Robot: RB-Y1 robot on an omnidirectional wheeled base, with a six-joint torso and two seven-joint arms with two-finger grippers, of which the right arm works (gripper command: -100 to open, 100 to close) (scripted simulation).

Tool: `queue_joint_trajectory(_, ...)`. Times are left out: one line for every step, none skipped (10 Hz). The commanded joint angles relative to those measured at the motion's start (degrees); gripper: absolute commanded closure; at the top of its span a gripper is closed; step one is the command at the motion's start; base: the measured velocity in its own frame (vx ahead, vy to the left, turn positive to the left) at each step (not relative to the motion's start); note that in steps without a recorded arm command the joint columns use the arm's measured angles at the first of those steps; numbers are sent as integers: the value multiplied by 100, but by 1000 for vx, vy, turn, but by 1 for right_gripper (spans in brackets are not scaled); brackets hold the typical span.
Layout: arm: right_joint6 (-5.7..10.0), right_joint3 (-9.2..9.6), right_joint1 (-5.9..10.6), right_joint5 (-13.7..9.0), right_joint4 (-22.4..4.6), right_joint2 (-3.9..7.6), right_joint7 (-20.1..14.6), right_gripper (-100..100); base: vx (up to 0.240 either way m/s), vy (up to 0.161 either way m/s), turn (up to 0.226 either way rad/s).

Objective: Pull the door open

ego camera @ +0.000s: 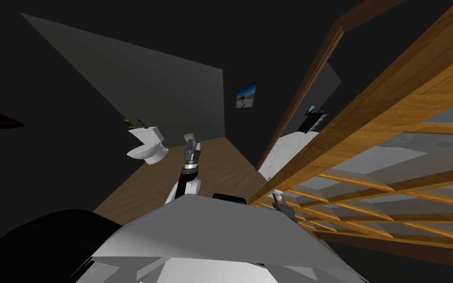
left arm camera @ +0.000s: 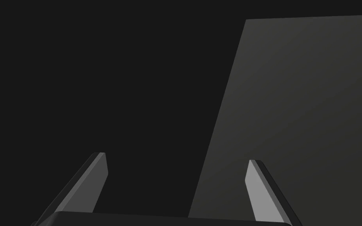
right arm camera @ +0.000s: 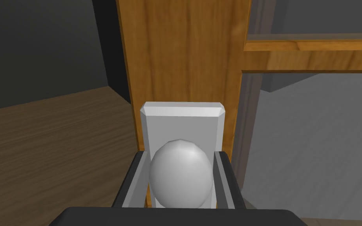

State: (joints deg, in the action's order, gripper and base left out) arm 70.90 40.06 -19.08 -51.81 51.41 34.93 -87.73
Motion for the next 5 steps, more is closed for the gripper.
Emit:
queue_joint_trajectory(76, 63, 2, 31, -67, 28, -69, 100, -216, -16, 118)
queue_joint_trajectory(122, 102, 12, 50, -111, 45, -113, 100, -197, -16, 97)
queue_joint_trajectory(169, 143, 22, 70, -158, 62, -159, 100, -184, -34, 128)
queue_joint_trajectory(217, 184, 33, 90, -205, 80, -206, 100, -189, -39, 138)
queue_joint_trajectory(263, 224, 43, 109, -250, 97, -250, 100, -205, -28, 129)
